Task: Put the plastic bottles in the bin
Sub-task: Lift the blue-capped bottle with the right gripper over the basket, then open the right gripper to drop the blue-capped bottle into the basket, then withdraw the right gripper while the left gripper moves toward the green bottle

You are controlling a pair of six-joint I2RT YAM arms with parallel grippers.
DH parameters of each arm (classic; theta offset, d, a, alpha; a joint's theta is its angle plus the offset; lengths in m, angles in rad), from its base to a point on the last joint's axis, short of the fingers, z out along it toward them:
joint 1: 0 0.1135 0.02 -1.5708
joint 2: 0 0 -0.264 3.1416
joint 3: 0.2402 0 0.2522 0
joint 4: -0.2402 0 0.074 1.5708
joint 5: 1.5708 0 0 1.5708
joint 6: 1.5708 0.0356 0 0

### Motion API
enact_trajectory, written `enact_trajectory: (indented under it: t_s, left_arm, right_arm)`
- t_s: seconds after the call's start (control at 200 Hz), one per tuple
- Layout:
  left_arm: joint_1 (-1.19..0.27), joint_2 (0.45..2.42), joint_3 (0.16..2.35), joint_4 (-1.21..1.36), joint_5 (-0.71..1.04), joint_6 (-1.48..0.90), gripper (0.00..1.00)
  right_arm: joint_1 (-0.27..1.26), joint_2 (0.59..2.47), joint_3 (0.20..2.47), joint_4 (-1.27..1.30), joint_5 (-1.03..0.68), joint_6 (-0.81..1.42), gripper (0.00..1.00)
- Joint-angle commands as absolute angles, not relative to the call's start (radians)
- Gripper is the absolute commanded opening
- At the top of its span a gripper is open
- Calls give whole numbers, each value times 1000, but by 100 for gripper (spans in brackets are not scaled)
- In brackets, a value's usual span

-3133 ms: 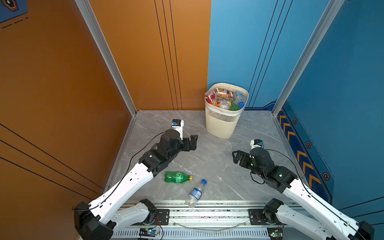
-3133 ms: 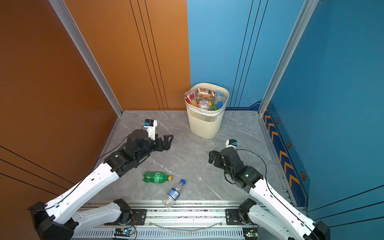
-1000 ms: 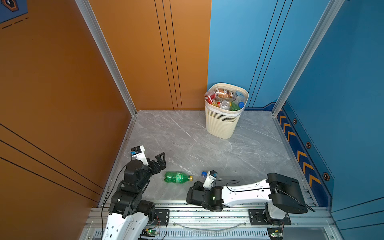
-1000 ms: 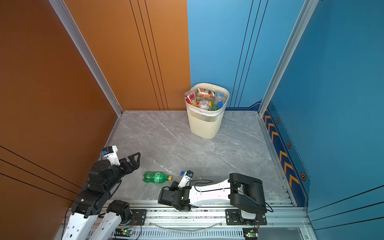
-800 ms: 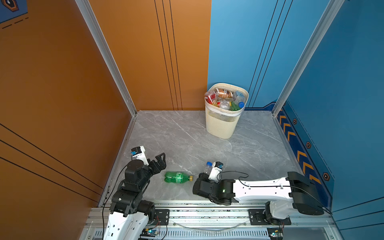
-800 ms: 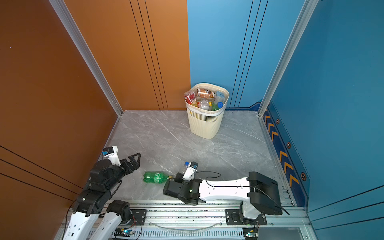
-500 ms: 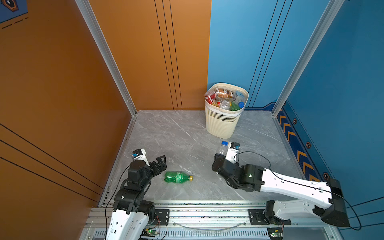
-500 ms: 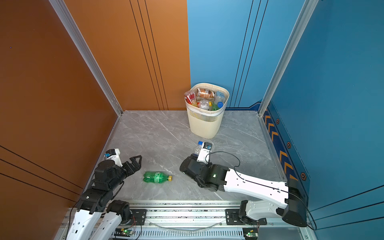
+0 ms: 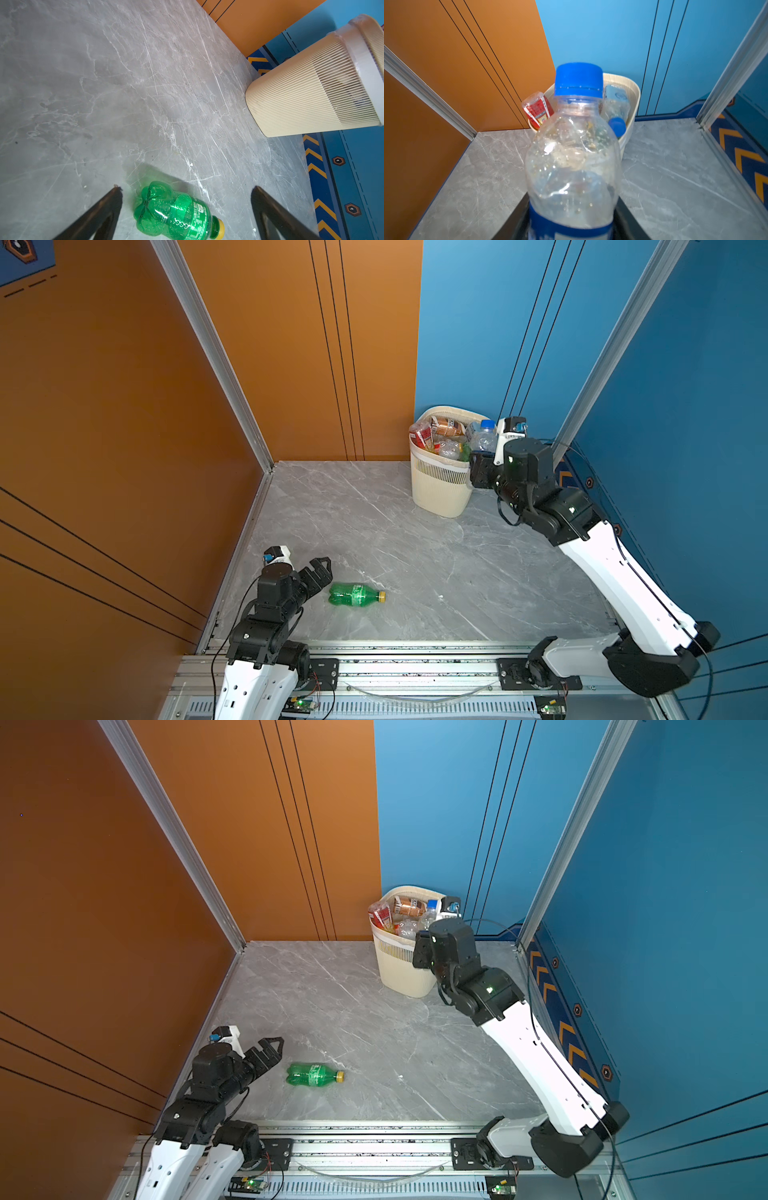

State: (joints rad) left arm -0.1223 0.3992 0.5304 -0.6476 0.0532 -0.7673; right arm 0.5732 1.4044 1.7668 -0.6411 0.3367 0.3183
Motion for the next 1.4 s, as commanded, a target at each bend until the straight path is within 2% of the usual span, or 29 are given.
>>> enact_trajectory:
  t_s: [0.0,0.23,0.721,0.771,0.876,0.926,0.951,1.056,1.152,1.227,1.392]
  left_arm:
    - [-112,378,520,-700,70,-812,98]
    - [-109,365,512,-746,90,-857,98]
    - [-104,332,488,-792,120,-926,98]
    - [-104,328,482,-793,124,-935,98]
    - [-104,320,474,-802,136,-949,98]
    - [-103,317,471,-804,145,-954,98]
    - [-104,316,469,-804,150,-956,98]
    - [-104,315,474,-822,158,-962,98]
    - [-105,310,474,-827,169,-975,98]
    - [-105,303,470,-824,182,-990,98]
    - [-112,263,444,-824,196,-1040,98]
  right_arm:
    - [525,1509,1914,-725,190,137,50]
    - [398,1731,2181,-802,63,57,51]
    - [307,1979,2388,-816,-26,33,51]
    - [304,2002,2420,-826,-21,38,57]
    - [296,2030,2476,-834,0,57,87]
    - [293,2033,2506,-842,7,68,97]
    - [291,2030,2520,-844,19,75,100]
    - [278,1980,2532,-844,48,130,100]
    - [276,1892,2474,-833,68,189,100]
    - [282,1771,2323,-768,67,224,100]
    - [303,1376,1697,-478,100,315,100]
